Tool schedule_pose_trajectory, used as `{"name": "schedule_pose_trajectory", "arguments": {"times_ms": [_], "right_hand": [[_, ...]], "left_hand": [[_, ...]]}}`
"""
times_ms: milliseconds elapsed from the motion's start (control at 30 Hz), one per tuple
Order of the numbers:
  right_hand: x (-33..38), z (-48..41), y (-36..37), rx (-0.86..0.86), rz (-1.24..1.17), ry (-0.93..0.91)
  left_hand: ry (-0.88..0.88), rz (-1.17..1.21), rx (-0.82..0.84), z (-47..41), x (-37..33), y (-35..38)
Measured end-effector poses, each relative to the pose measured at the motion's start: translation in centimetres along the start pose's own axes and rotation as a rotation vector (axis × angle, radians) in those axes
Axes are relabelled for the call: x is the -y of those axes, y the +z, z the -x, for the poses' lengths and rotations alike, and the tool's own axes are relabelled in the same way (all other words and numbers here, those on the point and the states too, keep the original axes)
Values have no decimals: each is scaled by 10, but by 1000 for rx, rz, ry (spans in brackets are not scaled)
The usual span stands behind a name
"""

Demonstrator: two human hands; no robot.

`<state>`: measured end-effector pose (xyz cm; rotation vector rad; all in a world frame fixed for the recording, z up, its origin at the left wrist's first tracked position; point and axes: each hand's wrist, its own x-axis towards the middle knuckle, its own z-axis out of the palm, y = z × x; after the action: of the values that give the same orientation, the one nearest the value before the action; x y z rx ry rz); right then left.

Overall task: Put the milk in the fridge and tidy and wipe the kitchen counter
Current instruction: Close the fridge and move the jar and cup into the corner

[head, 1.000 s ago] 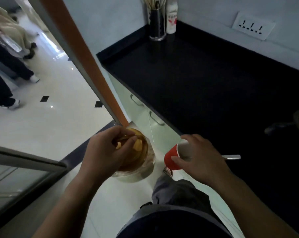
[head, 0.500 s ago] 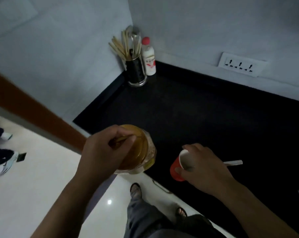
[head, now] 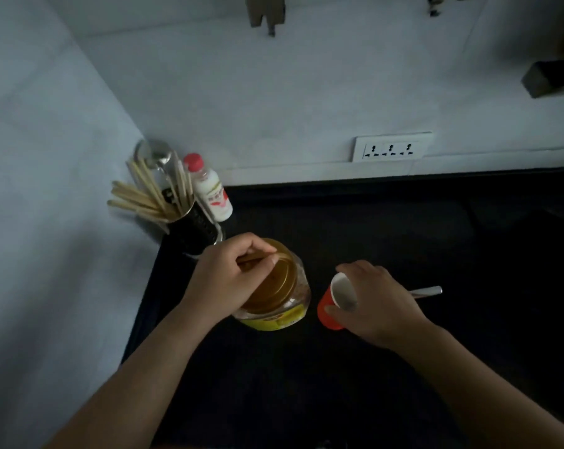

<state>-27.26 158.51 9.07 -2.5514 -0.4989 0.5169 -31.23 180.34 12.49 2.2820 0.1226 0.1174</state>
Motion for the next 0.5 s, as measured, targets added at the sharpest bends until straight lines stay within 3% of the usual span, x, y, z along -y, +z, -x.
{"name": "schedule_pose_trajectory", "arguments": {"times_ms": [300, 500], "right_hand": [[21, -35, 7, -118, 30, 124], [27, -62, 3, -126, 68, 145]], "left_hand": [[162, -84, 93, -107, 27, -29], [205, -107, 58, -164, 41, -39]]}}
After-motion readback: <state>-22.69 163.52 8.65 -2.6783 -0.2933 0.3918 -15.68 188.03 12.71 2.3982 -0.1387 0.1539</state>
